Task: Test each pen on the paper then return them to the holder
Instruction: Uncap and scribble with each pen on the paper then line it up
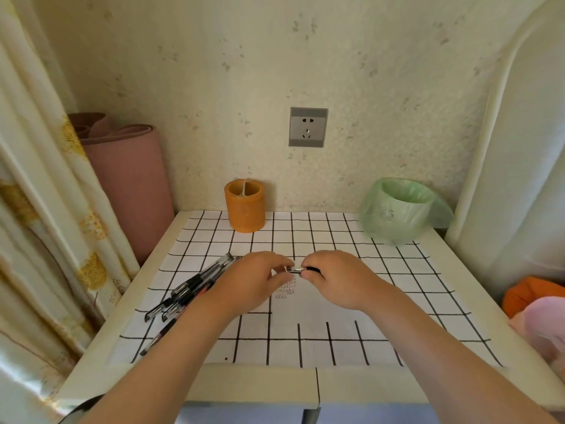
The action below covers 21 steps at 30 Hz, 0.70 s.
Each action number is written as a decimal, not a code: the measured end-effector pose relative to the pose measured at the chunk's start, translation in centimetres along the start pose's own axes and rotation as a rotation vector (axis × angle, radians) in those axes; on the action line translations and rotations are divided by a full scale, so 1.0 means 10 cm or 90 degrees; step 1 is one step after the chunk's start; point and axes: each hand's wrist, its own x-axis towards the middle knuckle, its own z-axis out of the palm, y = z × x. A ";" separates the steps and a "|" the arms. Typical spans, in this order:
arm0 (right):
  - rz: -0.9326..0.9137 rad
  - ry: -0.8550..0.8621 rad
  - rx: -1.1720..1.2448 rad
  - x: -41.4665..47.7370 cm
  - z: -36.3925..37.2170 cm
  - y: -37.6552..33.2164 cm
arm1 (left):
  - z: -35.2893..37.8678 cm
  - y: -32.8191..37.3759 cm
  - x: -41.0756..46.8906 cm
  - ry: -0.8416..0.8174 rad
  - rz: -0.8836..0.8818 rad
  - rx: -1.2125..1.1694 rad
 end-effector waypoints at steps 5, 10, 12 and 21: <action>-0.048 0.004 -0.063 0.04 0.10 -0.13 | -0.06 -0.02 0.01 -0.007 0.008 0.035; -0.070 0.022 -0.115 0.13 0.16 -0.19 | -0.09 -0.15 0.01 -0.027 0.008 -0.006; -0.072 0.011 -0.121 0.15 0.19 -0.20 | -0.09 -0.20 0.03 -0.038 -0.009 -0.028; -0.008 -0.033 0.019 0.19 0.15 -0.14 | -0.15 -0.33 0.13 -0.029 -0.043 -0.016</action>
